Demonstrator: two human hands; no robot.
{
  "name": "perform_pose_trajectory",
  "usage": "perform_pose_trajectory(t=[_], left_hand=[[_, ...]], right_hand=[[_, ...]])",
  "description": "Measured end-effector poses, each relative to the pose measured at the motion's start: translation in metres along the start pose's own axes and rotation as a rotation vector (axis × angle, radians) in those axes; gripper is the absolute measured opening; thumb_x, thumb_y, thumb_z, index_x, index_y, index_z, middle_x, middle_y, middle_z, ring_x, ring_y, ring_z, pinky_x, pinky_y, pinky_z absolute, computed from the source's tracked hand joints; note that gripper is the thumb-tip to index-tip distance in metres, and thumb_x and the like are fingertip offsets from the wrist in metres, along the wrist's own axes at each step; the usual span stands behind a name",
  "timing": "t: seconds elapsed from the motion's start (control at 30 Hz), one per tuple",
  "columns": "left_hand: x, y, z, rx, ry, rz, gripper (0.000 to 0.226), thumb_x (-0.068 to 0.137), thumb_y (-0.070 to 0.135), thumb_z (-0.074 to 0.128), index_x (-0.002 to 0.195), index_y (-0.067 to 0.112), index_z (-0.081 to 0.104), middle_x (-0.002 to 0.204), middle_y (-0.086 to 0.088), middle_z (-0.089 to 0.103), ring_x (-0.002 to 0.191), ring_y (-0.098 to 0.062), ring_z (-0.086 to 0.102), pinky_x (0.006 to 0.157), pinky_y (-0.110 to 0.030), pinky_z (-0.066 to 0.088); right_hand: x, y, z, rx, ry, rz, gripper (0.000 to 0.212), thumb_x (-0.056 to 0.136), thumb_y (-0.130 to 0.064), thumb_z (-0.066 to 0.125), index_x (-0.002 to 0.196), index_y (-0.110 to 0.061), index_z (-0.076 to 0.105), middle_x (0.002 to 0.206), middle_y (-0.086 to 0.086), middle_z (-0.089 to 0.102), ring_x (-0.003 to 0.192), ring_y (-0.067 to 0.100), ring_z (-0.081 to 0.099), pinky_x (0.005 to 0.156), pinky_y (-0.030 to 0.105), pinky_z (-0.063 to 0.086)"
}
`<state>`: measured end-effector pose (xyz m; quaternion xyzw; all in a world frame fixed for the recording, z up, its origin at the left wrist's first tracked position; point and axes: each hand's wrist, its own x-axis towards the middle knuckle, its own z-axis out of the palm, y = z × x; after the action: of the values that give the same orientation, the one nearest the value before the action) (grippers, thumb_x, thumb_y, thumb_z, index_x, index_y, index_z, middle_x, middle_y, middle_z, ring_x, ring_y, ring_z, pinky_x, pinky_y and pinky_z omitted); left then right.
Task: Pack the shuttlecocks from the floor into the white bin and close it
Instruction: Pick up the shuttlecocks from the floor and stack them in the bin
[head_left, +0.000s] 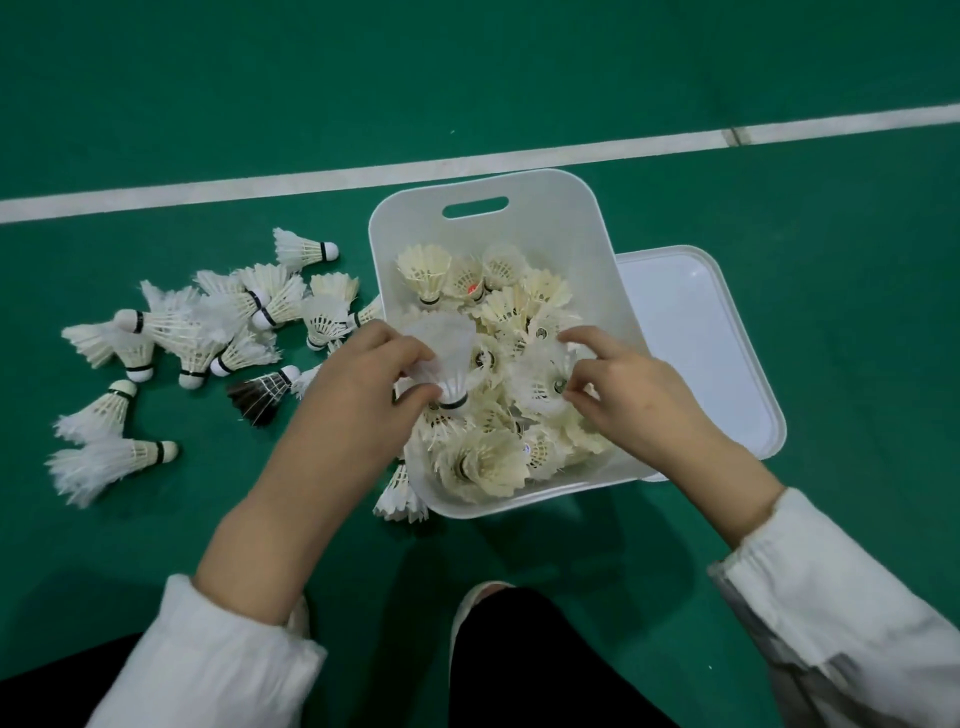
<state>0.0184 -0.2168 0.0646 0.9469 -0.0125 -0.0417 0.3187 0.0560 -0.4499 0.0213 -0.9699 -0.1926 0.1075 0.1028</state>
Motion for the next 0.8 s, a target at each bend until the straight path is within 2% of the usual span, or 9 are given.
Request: perform_pose_trajectory(t=[0.07, 0.2, 0.3, 0.37, 0.43, 0.5, 0.6, 0.7, 0.8], left_hand=[[-0.001, -0.001, 0.001, 0.0, 0.021, -0.003, 0.014, 0.083, 0.015, 0.066, 0.096, 0.01, 0.067, 0.09, 0.005, 0.053, 0.079, -0.009, 0.05, 0.073, -0.018, 0.035], [-0.004, 0.001, 0.005, -0.015, 0.013, 0.016, 0.01, 0.084, 0.014, 0.064, 0.093, 0.01, 0.066, 0.092, 0.003, 0.055, 0.081, -0.011, 0.052, 0.076, -0.024, 0.04], [-0.003, 0.004, 0.007, -0.015, 0.011, 0.035, 0.011, 0.084, 0.012, 0.064, 0.094, 0.009, 0.066, 0.093, 0.0, 0.056, 0.082, -0.016, 0.054, 0.077, -0.029, 0.043], [-0.001, 0.004, 0.008, 0.002, 0.015, 0.057, 0.011, 0.084, 0.012, 0.064, 0.095, 0.008, 0.067, 0.094, -0.001, 0.057, 0.082, -0.017, 0.054, 0.076, -0.029, 0.043], [0.001, 0.004, 0.012, 0.017, 0.02, 0.072, 0.011, 0.084, 0.011, 0.064, 0.095, 0.008, 0.067, 0.094, -0.001, 0.056, 0.082, -0.016, 0.053, 0.073, -0.027, 0.041], [0.003, 0.008, 0.016, 0.01, 0.007, 0.097, 0.009, 0.084, 0.01, 0.064, 0.092, 0.009, 0.068, 0.092, 0.0, 0.055, 0.08, -0.015, 0.054, 0.07, -0.023, 0.038], [0.005, 0.019, 0.025, -0.012, -0.04, 0.171, 0.007, 0.083, 0.008, 0.064, 0.088, 0.007, 0.068, 0.089, -0.003, 0.057, 0.078, -0.018, 0.055, 0.069, -0.027, 0.042], [0.006, 0.027, 0.028, 0.012, -0.061, 0.222, 0.015, 0.086, 0.013, 0.06, 0.101, 0.011, 0.064, 0.101, -0.001, 0.058, 0.086, -0.017, 0.056, 0.073, -0.036, 0.048], [0.008, 0.025, 0.019, 0.003, -0.086, 0.161, 0.032, 0.092, 0.03, 0.05, 0.123, 0.025, 0.049, 0.128, 0.013, 0.043, 0.093, -0.008, 0.056, 0.08, -0.03, 0.047]], right_hand=[[0.008, 0.0, 0.017, -0.05, -0.108, 0.026, 0.018, 0.091, -0.018, 0.051, 0.093, -0.01, 0.067, 0.141, -0.002, 0.038, 0.101, 0.028, 0.057, 0.071, 0.033, 0.048], [0.019, 0.002, 0.041, -0.104, -0.221, 0.08, 0.01, 0.087, -0.006, 0.053, 0.091, -0.007, 0.061, 0.132, 0.006, 0.039, 0.084, 0.029, 0.053, 0.067, 0.039, 0.053], [0.019, 0.001, 0.027, -0.058, -0.26, 0.115, 0.028, 0.086, -0.012, 0.059, 0.113, -0.015, 0.058, 0.149, 0.003, 0.023, 0.107, 0.029, 0.054, 0.078, 0.037, 0.05], [0.012, -0.004, 0.008, 0.004, -0.212, 0.131, 0.046, 0.085, -0.016, 0.062, 0.128, -0.021, 0.046, 0.153, 0.0, 0.014, 0.109, 0.028, 0.055, 0.08, 0.035, 0.047], [0.001, -0.013, -0.011, 0.163, -0.01, 0.067, 0.052, 0.084, -0.018, 0.064, 0.131, -0.024, 0.043, 0.149, -0.005, 0.022, 0.094, 0.021, 0.061, 0.076, 0.036, 0.051], [-0.007, -0.029, -0.025, 0.398, 0.134, -0.09, 0.051, 0.084, -0.016, 0.066, 0.13, -0.023, 0.045, 0.142, -0.009, 0.033, 0.08, 0.008, 0.058, 0.072, 0.031, 0.051], [-0.005, -0.041, -0.02, 0.455, 0.102, -0.231, 0.038, 0.085, -0.015, 0.064, 0.121, -0.017, 0.054, 0.133, -0.005, 0.047, 0.082, -0.003, 0.052, 0.073, 0.017, 0.045], [0.006, -0.037, -0.009, 0.332, 0.079, -0.11, 0.01, 0.087, -0.017, 0.061, 0.093, -0.009, 0.061, 0.096, 0.003, 0.062, 0.084, 0.022, 0.06, 0.071, 0.033, 0.045], [0.019, -0.02, -0.012, 0.225, 0.18, 0.055, 0.016, 0.09, -0.021, 0.057, 0.086, -0.007, 0.062, 0.087, 0.006, 0.064, 0.086, 0.024, 0.056, 0.071, 0.031, 0.039]])
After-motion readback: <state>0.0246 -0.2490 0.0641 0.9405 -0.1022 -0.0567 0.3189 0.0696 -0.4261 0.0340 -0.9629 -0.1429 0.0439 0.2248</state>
